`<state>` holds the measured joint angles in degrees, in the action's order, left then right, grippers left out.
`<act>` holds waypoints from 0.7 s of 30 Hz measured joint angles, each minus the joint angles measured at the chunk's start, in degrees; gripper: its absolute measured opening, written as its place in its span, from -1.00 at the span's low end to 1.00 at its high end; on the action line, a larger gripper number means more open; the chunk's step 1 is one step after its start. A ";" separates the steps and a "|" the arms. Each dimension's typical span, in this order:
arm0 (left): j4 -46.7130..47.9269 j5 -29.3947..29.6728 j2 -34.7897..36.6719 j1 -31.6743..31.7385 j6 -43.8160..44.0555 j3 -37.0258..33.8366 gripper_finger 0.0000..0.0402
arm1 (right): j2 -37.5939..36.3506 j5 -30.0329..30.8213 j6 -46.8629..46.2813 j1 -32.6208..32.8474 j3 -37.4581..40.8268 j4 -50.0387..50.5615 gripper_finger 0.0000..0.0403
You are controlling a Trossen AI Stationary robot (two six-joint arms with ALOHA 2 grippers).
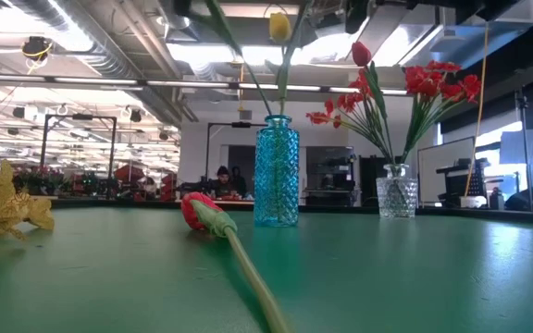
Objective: Sort flowers into vase by color
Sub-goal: Put the yellow flower into the blue vase
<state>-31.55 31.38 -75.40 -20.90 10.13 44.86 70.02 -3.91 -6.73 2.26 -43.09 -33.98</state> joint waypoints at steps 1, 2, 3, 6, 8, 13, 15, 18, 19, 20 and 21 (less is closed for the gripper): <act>0.54 0.47 1.05 -0.75 0.00 -0.02 -0.24 | 0.00 0.47 0.54 0.00 0.00 0.09 -0.97; 0.54 0.87 1.80 -1.40 -0.02 -0.02 -0.24 | 0.00 1.13 1.08 0.00 0.00 0.51 -0.98; 0.54 1.03 2.46 -1.95 -0.24 -0.02 -0.24 | 0.00 1.69 1.32 0.00 0.00 1.18 -0.98; -0.13 1.06 3.08 -2.53 -1.48 0.00 -0.24 | 0.04 2.94 2.29 0.00 0.00 1.71 -0.97; -0.25 1.05 2.96 -1.98 -1.50 0.00 -0.24 | 0.04 2.99 2.83 0.00 0.00 1.50 -0.97; -0.46 0.47 0.66 -0.06 -0.23 0.00 -0.24 | 0.04 2.96 3.73 0.00 -0.02 1.05 -0.98; -1.00 -1.57 -0.24 0.92 0.68 0.00 -0.24 | 0.04 3.35 3.83 -0.02 0.00 1.18 -0.96; -1.99 -5.40 -1.95 2.48 2.96 0.00 -0.24 | 0.04 3.51 4.21 -0.02 0.00 1.84 -0.96; -2.26 -6.35 -2.53 2.89 3.42 0.00 -0.24 | 0.04 3.54 4.26 -0.03 0.00 2.42 -0.97; -2.47 -6.99 -3.01 3.24 4.03 0.00 -0.24 | 0.04 3.83 4.43 -0.04 0.00 3.05 -0.97; -2.59 -7.41 -3.35 3.53 4.38 0.00 -0.24 | 0.04 4.44 4.75 -0.02 0.00 3.67 -0.98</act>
<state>-34.14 23.98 -78.74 -17.37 14.51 44.86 70.06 0.52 -1.97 2.24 -43.09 -30.31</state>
